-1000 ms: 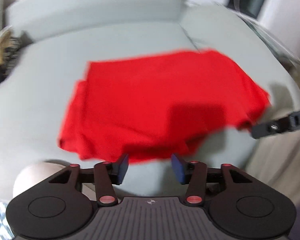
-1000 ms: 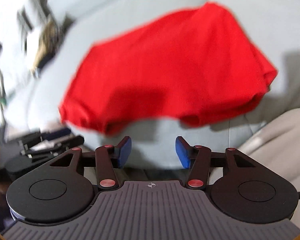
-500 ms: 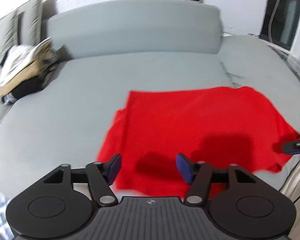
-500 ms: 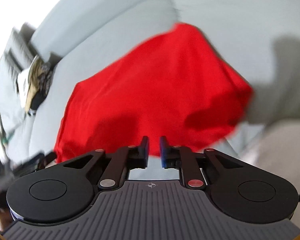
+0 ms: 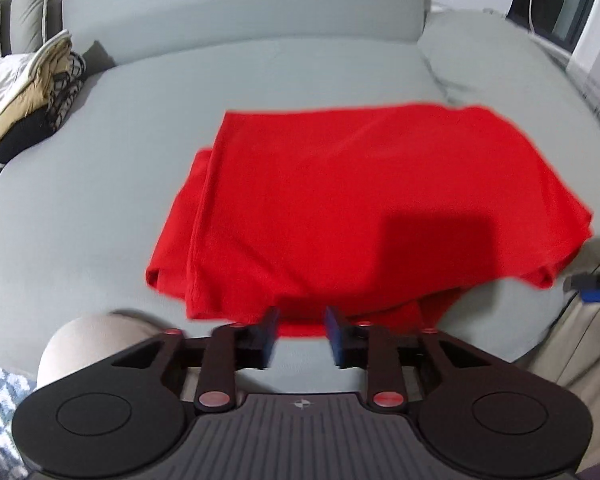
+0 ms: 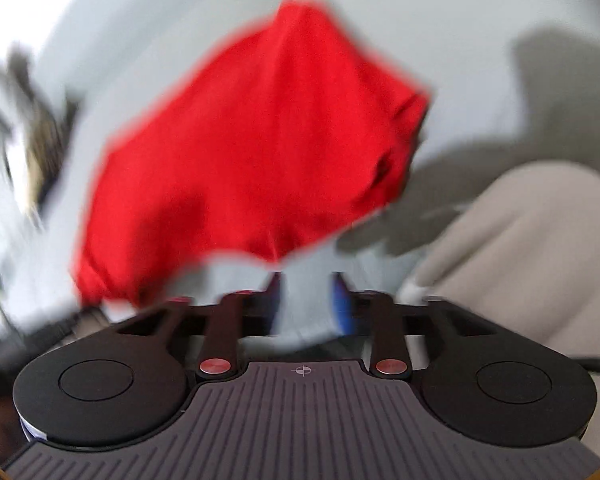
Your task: Fold clothes
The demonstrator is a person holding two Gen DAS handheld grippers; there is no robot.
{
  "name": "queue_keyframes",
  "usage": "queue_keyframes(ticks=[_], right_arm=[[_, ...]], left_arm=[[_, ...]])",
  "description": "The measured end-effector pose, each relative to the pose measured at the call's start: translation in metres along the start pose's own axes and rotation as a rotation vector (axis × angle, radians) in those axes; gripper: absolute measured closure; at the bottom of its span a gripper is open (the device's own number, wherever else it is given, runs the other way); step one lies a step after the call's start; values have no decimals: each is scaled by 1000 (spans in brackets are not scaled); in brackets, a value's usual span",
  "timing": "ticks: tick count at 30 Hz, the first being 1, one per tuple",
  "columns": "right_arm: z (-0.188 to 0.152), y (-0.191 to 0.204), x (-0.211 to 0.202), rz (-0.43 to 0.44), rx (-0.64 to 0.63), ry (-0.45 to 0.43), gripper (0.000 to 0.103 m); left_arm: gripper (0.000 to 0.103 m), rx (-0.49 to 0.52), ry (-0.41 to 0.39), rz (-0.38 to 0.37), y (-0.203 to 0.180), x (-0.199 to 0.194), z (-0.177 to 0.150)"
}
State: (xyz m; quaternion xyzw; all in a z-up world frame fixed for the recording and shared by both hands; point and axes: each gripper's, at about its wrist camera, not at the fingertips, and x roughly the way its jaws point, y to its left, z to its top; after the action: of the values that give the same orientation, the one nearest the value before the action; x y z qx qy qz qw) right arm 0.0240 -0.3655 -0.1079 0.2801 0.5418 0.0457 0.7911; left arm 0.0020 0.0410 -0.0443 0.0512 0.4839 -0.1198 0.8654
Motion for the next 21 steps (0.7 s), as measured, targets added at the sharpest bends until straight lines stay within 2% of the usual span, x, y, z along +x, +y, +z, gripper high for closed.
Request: queue_keyframes(ticks=[1, 3, 7, 10, 11, 13, 16, 19, 21], right_arm=[[5, -7, -10, 21, 44, -53, 32], [14, -19, -22, 39, 114, -128, 31], [25, -37, -21, 10, 179, -170, 32], [32, -44, -13, -17, 162, -198, 41], [35, -46, -11, -23, 155, -206, 41], [38, -49, -12, -3, 149, -218, 43], [44, -31, -21, 49, 92, -272, 50], [64, -8, -27, 45, -9, -298, 50], [87, -1, -26, 57, 6, -304, 49]], left_arm=[[65, -5, -15, -9, -2, -3, 3], [61, -10, -55, -27, -8, -5, 8], [61, -4, -103, -58, -20, -1, 13], [62, -11, -109, -82, -24, 13, 16], [62, 2, -110, -82, -27, 17, 18], [66, 48, -99, -55, -32, 26, 18], [66, 88, -85, -65, -34, 32, 20], [62, 70, -102, -103, -27, 30, 36], [57, 19, -121, -98, -16, 30, 54]])
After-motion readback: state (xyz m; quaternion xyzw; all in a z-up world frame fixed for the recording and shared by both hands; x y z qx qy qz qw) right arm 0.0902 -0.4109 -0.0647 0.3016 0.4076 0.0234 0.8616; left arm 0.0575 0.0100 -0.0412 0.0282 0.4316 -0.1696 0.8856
